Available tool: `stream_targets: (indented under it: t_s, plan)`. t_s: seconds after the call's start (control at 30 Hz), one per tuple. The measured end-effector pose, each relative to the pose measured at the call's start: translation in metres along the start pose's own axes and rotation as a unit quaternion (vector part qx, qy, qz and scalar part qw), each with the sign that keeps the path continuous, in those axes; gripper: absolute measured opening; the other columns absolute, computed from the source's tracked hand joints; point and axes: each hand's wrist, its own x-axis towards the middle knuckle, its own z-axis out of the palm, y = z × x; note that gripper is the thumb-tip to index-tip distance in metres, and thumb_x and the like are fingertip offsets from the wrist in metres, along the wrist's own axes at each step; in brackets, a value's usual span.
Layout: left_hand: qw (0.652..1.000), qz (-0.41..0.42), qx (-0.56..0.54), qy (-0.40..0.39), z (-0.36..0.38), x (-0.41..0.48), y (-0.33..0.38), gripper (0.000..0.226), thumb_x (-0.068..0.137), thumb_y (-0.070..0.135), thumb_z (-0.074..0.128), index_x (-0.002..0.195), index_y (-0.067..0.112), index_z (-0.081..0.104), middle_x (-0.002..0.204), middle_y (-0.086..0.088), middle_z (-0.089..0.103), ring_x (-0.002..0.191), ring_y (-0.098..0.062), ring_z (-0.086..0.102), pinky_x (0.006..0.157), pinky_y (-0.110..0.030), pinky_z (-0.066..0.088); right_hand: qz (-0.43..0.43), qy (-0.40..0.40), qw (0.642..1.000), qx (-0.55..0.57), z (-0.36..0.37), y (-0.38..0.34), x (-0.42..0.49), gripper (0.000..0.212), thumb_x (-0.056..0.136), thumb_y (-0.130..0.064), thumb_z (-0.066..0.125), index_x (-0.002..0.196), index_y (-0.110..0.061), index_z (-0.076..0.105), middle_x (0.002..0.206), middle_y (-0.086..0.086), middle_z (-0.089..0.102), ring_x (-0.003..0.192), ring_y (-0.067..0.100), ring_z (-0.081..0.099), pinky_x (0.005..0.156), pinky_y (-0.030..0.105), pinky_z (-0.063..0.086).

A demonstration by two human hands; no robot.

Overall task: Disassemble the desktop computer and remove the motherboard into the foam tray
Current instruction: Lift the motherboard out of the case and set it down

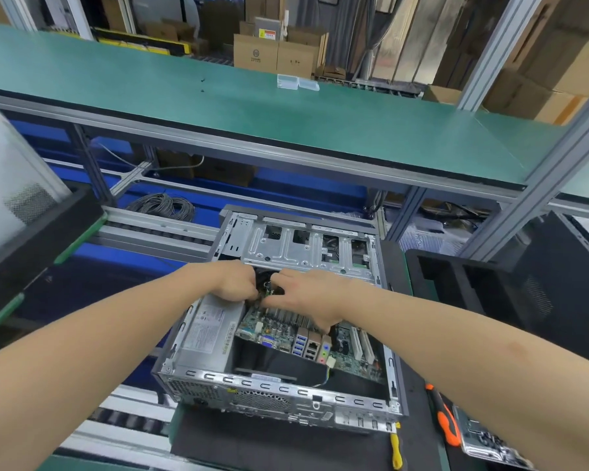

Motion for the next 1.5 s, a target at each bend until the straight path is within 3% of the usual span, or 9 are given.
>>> stream_targets:
  t_s: [0.2, 0.33, 0.6, 0.77, 1.0, 1.2, 1.33, 1.4, 1.5]
  plan:
    - [0.999, 0.027, -0.034, 0.033, 0.015, -0.017, -0.003, 0.045, 0.101, 0.046, 0.049, 0.078, 0.010, 0.063, 0.075, -0.002, 0.061, 0.069, -0.020, 0.055, 0.070, -0.036, 0.046, -0.042, 0.003, 0.999, -0.024, -0.004, 0.004, -0.005, 0.120, 0.048, -0.029, 0.100, 0.148, -0.024, 0.034, 0.120, 0.010, 0.040, 0.102, 0.022, 0.040, 0.047, 0.028, 0.021]
    - [0.997, 0.034, -0.054, 0.038, 0.022, -0.026, -0.003, 0.026, 0.094, 0.037, 0.057, 0.108, 0.017, 0.068, 0.103, -0.003, 0.069, 0.094, -0.020, 0.065, 0.086, -0.038, 0.055, -0.038, 0.004, 0.999, -0.020, -0.010, 0.004, -0.006, 0.126, 0.047, -0.036, 0.101, 0.151, -0.023, 0.032, 0.127, 0.012, 0.040, 0.110, 0.025, 0.041, 0.056, 0.033, 0.039]
    - [0.975, 0.038, -0.183, 0.117, 0.026, -0.033, -0.012, 0.022, 0.097, 0.034, 0.052, 0.090, 0.021, 0.069, 0.093, -0.004, 0.069, 0.088, -0.025, 0.066, 0.074, -0.037, 0.048, -0.019, 0.008, 0.999, 0.039, -0.015, 0.015, -0.014, 0.131, 0.050, -0.046, 0.097, 0.156, -0.032, 0.022, 0.128, 0.005, 0.041, 0.106, 0.020, 0.044, 0.061, 0.031, 0.045]
    - [0.968, 0.051, -0.178, 0.171, 0.027, -0.033, -0.013, 0.027, 0.094, 0.028, 0.057, 0.068, 0.024, 0.062, 0.072, -0.001, 0.066, 0.063, -0.014, 0.055, 0.061, -0.033, 0.042, -0.036, 0.024, 0.998, 0.052, -0.019, 0.014, -0.021, 0.131, 0.047, -0.047, 0.097, 0.155, -0.034, 0.024, 0.121, 0.001, 0.040, 0.095, 0.012, 0.030, 0.055, 0.026, 0.028]
    - [0.948, 0.048, -0.226, 0.219, 0.029, -0.038, -0.014, 0.024, 0.094, 0.025, 0.056, 0.072, 0.018, 0.061, 0.074, -0.006, 0.067, 0.068, -0.024, 0.059, 0.063, -0.039, 0.044, -0.028, 0.057, 0.997, 0.045, -0.036, 0.001, -0.035, 0.128, 0.048, -0.061, 0.092, 0.156, -0.033, 0.029, 0.120, 0.001, 0.043, 0.096, 0.013, 0.027, 0.092, 0.036, 0.038]
    - [0.929, 0.063, -0.290, 0.222, 0.026, -0.046, -0.013, 0.015, 0.101, 0.026, 0.053, 0.092, 0.030, 0.064, 0.084, 0.006, 0.070, 0.074, -0.013, 0.061, 0.067, -0.032, 0.045, -0.017, 0.081, 0.994, 0.073, -0.054, -0.004, -0.051, 0.127, 0.049, -0.049, 0.094, 0.155, -0.036, 0.025, 0.112, -0.002, 0.037, 0.095, 0.015, 0.034, 0.067, 0.029, 0.034]
    - [0.909, 0.058, -0.372, 0.178, 0.016, -0.054, -0.005, 0.021, 0.102, 0.029, 0.051, 0.104, 0.032, 0.072, 0.111, 0.008, 0.071, 0.105, -0.015, 0.064, 0.100, -0.042, 0.048, -0.021, 0.107, 0.992, 0.070, -0.073, -0.005, -0.064, 0.126, 0.049, -0.051, 0.093, 0.155, -0.036, 0.027, 0.113, -0.004, 0.034, 0.094, 0.011, 0.029, 0.055, 0.019, 0.025]
    - [0.885, 0.033, -0.440, 0.147, 0.007, -0.060, 0.001, 0.021, 0.096, 0.031, 0.057, 0.107, 0.028, 0.074, 0.122, 0.000, 0.068, 0.117, -0.022, 0.062, 0.107, -0.045, 0.044, -0.025, 0.112, 0.991, 0.062, -0.085, -0.007, -0.071, 0.126, 0.048, -0.054, 0.092, 0.155, -0.036, 0.028, 0.115, -0.002, 0.036, 0.095, 0.012, 0.031, 0.056, 0.022, 0.032]
    - [0.862, 0.043, -0.485, 0.140, -0.005, -0.069, 0.010, 0.017, 0.081, 0.029, 0.061, 0.093, 0.024, 0.073, 0.108, -0.004, 0.064, 0.103, -0.023, 0.061, 0.100, -0.046, 0.046, -0.023, 0.113, 0.992, 0.047, -0.106, -0.013, -0.081, 0.127, 0.047, -0.056, 0.091, 0.155, -0.035, 0.028, 0.117, -0.001, 0.035, 0.097, 0.013, 0.031, 0.063, 0.033, 0.049]
